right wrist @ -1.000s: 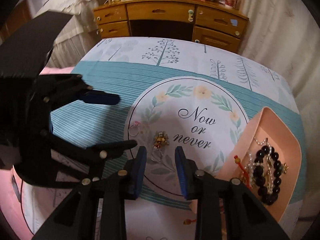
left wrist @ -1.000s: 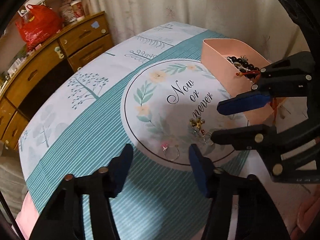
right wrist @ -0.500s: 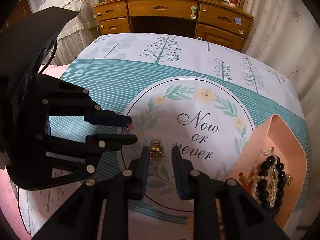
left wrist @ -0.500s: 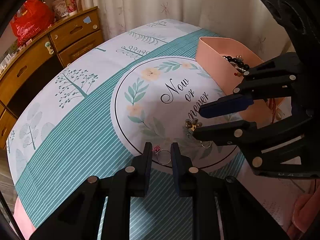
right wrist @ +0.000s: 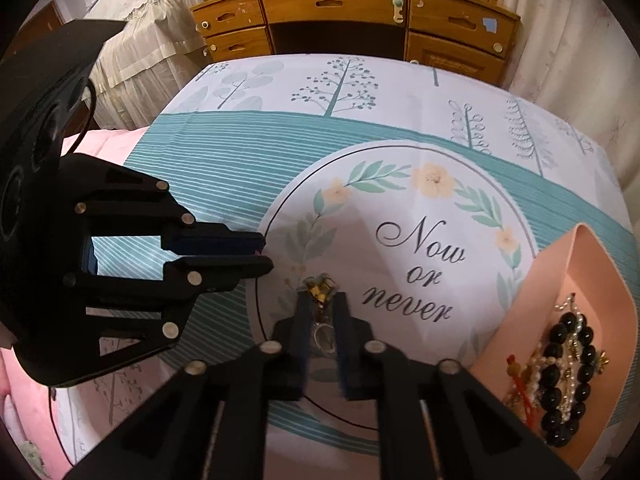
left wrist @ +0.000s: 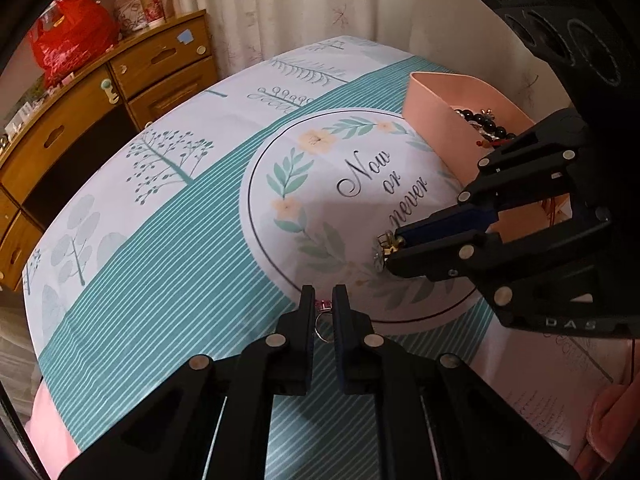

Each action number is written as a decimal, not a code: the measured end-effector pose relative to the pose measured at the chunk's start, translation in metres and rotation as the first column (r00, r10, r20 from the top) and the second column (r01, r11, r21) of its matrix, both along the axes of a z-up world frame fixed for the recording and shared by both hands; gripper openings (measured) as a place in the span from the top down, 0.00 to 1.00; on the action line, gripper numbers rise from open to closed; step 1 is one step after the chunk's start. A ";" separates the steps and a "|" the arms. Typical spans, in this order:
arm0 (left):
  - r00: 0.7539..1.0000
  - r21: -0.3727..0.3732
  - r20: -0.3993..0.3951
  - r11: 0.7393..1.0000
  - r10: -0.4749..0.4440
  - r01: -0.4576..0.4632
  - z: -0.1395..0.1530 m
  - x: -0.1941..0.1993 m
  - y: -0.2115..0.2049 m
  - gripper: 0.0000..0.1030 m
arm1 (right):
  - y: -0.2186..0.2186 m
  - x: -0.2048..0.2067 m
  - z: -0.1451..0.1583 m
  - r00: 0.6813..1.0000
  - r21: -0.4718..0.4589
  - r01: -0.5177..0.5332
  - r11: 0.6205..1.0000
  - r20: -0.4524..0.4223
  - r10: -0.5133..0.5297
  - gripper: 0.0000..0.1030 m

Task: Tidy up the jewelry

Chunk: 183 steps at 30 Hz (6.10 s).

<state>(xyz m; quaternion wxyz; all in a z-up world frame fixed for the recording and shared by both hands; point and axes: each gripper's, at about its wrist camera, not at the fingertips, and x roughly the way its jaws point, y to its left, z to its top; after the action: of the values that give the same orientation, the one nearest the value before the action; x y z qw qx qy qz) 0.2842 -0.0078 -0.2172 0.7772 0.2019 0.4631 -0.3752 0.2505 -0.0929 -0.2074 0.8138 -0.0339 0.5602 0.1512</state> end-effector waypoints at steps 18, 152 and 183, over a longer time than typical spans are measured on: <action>0.994 -0.064 0.047 0.993 0.101 -0.098 0.058 -0.009 0.002 0.94 | -0.019 -0.012 0.047 0.994 0.127 0.079 0.989 0.065 -0.088 0.93; 0.890 0.071 0.060 0.888 0.451 -0.455 0.196 -0.191 -0.114 0.06 | -0.178 -0.241 0.147 0.912 0.183 0.405 0.896 -0.008 -0.410 0.11; 0.632 0.043 0.025 0.631 0.775 -0.775 0.204 -0.329 -0.100 0.01 | -0.177 -0.327 0.201 0.973 0.069 0.209 0.976 0.084 -0.214 0.00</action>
<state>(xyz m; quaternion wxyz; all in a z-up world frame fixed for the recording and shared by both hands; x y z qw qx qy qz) -0.0446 -0.1074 -0.0134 0.8586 0.0038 0.5125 0.0065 -0.0769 -0.2697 -0.0067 0.8504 0.0436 0.5184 0.0786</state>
